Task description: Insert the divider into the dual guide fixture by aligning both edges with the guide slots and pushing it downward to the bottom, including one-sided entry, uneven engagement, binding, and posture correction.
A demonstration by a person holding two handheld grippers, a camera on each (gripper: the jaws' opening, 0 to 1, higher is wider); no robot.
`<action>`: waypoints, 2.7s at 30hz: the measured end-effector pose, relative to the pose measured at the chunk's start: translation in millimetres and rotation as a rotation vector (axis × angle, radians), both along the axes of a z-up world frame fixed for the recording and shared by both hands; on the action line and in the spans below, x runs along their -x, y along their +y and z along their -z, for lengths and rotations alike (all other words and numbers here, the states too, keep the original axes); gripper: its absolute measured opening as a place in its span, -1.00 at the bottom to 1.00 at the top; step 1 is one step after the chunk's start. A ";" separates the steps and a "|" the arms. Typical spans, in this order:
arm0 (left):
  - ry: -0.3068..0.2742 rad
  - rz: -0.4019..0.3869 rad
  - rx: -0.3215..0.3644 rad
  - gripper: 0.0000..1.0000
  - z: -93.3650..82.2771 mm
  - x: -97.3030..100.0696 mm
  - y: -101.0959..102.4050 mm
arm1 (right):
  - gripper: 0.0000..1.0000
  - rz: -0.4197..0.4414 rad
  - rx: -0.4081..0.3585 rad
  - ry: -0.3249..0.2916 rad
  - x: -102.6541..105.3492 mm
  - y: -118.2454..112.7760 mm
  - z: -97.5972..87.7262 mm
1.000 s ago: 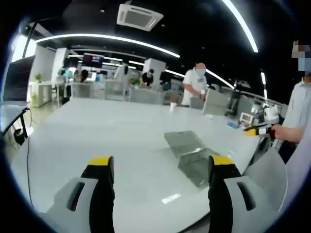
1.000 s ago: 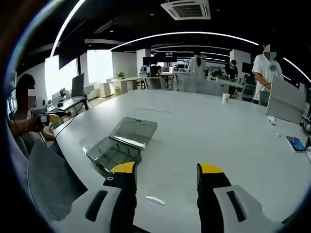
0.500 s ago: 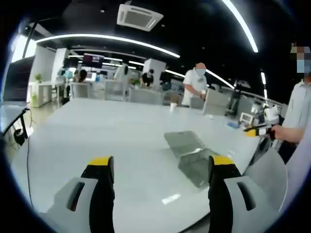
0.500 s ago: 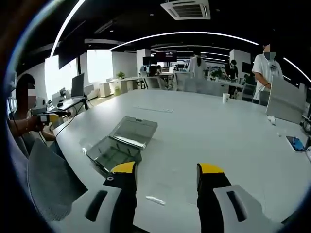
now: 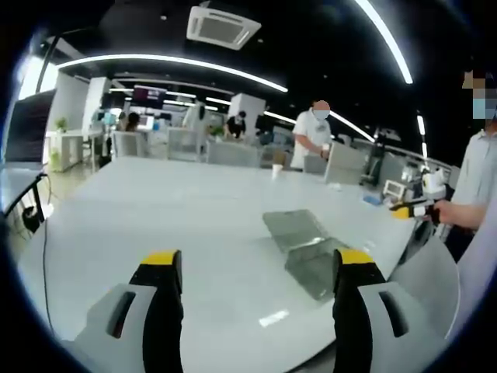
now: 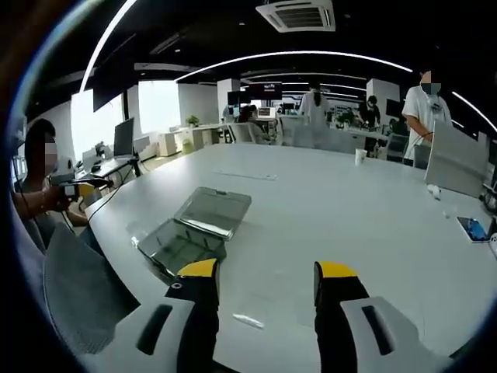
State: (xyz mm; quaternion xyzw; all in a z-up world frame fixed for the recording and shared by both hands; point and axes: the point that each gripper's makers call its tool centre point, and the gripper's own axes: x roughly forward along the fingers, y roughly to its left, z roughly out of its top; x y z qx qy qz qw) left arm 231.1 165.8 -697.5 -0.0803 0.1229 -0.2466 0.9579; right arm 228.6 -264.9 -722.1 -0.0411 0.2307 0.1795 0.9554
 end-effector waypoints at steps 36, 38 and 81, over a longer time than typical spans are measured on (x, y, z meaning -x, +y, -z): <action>-0.007 0.001 0.007 0.55 -1.4 0.6 0.4 | -0.11 0.009 0.002 0.007 0.6 3.2 0.6; -0.009 0.002 0.008 0.55 -2.4 0.0 0.1 | -0.11 0.010 -0.004 0.008 0.5 4.3 0.7; -0.023 0.011 0.024 0.55 -8.2 -1.3 -3.3 | -0.15 0.094 -0.004 0.258 -22.1 31.0 52.1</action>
